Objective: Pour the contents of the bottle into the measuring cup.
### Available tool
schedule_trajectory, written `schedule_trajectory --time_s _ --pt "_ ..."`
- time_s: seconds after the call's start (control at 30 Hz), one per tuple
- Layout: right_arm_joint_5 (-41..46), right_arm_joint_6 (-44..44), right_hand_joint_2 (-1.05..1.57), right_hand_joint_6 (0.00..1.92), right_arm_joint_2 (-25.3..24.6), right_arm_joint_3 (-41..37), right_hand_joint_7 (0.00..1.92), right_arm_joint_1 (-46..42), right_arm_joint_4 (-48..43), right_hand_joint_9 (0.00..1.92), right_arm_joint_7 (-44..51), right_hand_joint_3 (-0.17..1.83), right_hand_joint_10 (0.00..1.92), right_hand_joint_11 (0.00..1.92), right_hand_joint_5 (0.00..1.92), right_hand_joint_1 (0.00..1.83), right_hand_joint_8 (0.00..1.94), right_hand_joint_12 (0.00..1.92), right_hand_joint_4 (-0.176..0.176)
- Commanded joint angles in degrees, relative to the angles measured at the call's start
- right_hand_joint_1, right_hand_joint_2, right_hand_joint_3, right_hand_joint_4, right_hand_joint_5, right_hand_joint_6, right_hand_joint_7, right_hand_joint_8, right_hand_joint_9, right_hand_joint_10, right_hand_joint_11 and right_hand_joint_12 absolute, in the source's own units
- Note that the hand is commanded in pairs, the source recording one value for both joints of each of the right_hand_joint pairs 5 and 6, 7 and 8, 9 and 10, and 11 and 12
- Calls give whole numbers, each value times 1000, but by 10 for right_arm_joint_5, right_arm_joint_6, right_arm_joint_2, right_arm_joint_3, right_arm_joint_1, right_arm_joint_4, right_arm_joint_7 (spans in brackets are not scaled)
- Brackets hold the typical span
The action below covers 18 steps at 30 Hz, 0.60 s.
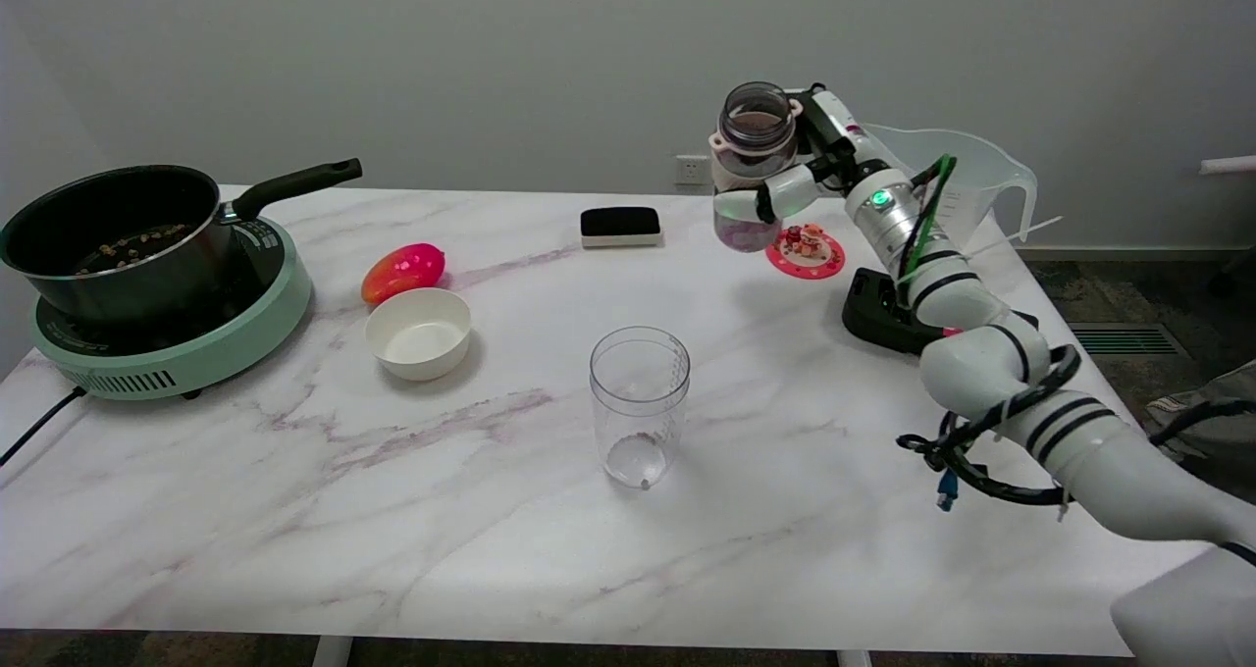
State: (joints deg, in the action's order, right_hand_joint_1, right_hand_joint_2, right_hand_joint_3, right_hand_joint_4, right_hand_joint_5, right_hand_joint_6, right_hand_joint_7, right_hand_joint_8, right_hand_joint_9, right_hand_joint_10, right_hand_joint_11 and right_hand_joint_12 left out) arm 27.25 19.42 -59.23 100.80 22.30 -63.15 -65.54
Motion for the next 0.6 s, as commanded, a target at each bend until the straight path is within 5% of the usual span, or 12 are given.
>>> schedule_trajectory --time_s 0.03,0.6 --pt "-50 -109 274 997 21 -154 1199 -172 -241 1072 131 999 1072 817 997 1481 1199 817 0" --pt "-49 -159 281 1006 4 -170 1207 -240 -372 1080 190 1013 1080 829 1006 1488 1207 829 0"
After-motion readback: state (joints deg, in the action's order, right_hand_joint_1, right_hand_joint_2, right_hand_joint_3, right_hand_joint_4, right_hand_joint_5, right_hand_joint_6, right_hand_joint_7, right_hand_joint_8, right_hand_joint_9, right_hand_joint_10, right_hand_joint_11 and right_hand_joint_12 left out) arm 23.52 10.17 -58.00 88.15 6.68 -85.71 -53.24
